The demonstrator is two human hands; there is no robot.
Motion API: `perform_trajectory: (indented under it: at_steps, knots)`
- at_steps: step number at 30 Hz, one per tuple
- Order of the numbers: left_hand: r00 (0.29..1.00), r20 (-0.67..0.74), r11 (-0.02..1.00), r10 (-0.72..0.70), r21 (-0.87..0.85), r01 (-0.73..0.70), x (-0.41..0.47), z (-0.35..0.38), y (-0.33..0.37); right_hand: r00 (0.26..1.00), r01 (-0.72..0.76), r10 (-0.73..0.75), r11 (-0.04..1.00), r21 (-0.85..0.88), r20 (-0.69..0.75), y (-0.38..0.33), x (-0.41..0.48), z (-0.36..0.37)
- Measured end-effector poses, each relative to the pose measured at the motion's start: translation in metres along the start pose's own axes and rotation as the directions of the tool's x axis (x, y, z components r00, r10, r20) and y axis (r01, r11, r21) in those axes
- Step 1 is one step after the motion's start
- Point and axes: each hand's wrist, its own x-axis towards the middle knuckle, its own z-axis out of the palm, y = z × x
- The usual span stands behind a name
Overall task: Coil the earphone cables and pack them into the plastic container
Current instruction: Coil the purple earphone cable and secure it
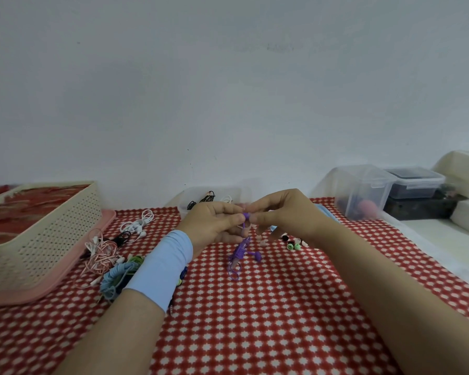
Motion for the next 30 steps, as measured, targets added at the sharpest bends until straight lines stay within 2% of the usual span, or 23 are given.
perform_trajectory:
  at_steps: [7,15,21,27,30]
  knots:
    - [0.997,-0.074,0.999,0.027,0.021,-0.026,0.003,0.002,0.0,0.985,0.094,-0.117,0.98,-0.176,-0.127,0.006,0.006,0.008]
    - [0.996,-0.078,0.999,0.032,0.016,-0.03,0.003,0.003,-0.002,0.975,0.099,-0.138,0.972,-0.215,-0.175,0.007,0.006,0.014]
    - [0.999,-0.039,0.999,0.017,0.029,-0.016,0.002,0.001,-0.002,0.998,-0.001,0.003,1.0,0.027,-0.056,0.004,0.002,0.004]
    - [1.0,-0.013,0.996,-0.008,0.085,0.009,0.003,-0.001,0.0,0.992,0.032,-0.041,0.997,-0.07,-0.12,0.011,0.005,0.007]
    - [1.0,-0.001,0.969,-0.013,0.245,0.013,0.004,-0.009,0.005,0.985,-0.029,-0.028,0.946,-0.324,-0.168,0.019,0.011,-0.004]
